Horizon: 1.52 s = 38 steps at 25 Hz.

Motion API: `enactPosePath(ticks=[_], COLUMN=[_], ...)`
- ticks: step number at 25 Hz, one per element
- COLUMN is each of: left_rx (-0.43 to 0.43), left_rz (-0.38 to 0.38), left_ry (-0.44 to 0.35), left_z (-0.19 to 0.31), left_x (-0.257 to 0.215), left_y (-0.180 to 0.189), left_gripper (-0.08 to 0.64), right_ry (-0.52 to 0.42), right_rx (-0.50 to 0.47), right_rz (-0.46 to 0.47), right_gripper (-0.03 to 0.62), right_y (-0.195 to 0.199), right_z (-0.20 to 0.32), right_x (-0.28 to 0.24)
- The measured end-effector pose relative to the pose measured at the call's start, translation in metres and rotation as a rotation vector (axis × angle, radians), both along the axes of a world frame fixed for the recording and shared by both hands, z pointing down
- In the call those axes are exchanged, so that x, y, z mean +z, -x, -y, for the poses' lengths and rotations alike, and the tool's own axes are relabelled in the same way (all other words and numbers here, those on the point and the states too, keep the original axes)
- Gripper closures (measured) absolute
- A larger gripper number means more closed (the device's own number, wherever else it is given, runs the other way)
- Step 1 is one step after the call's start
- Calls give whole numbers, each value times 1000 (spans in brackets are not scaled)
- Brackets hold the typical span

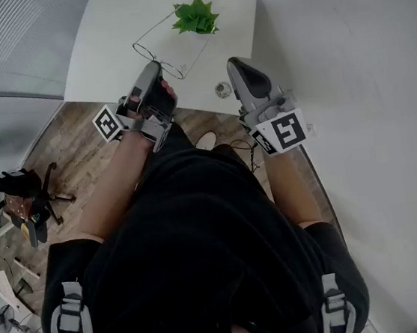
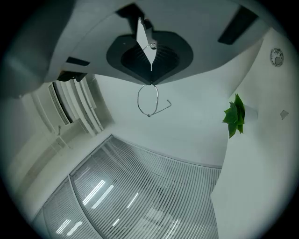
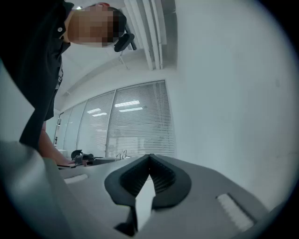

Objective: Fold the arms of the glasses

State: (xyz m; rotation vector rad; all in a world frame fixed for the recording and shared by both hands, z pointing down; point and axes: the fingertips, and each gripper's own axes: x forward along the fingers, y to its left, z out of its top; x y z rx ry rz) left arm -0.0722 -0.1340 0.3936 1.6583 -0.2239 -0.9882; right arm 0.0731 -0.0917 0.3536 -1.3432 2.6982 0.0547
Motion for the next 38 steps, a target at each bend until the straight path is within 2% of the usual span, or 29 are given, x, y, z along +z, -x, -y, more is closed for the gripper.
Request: enactPosePath(ticks=[9, 11, 17, 29, 38], left_rx=[4, 8, 23, 72, 92], left_rz=[-1, -2, -10, -29, -47], left_ry=[0, -2, -5, -19, -5], left_z=[0, 0, -4, -16, -4], left_x=[-2, -2, -7, -10, -8], left_y=[-4, -6, -11, -21, -16], left_gripper=[546, 546, 546, 546, 546], right_ry=[34, 55, 116, 202, 258], right_rx=[14, 24, 41, 30, 30], right_rz=[13, 20, 93, 149, 156], right_gripper=[581, 549, 530, 529, 529], right_y=[-6, -9, -18, -19, -10], right_z=[5, 9, 21, 44, 64], right_x=[2, 5, 4, 7, 16])
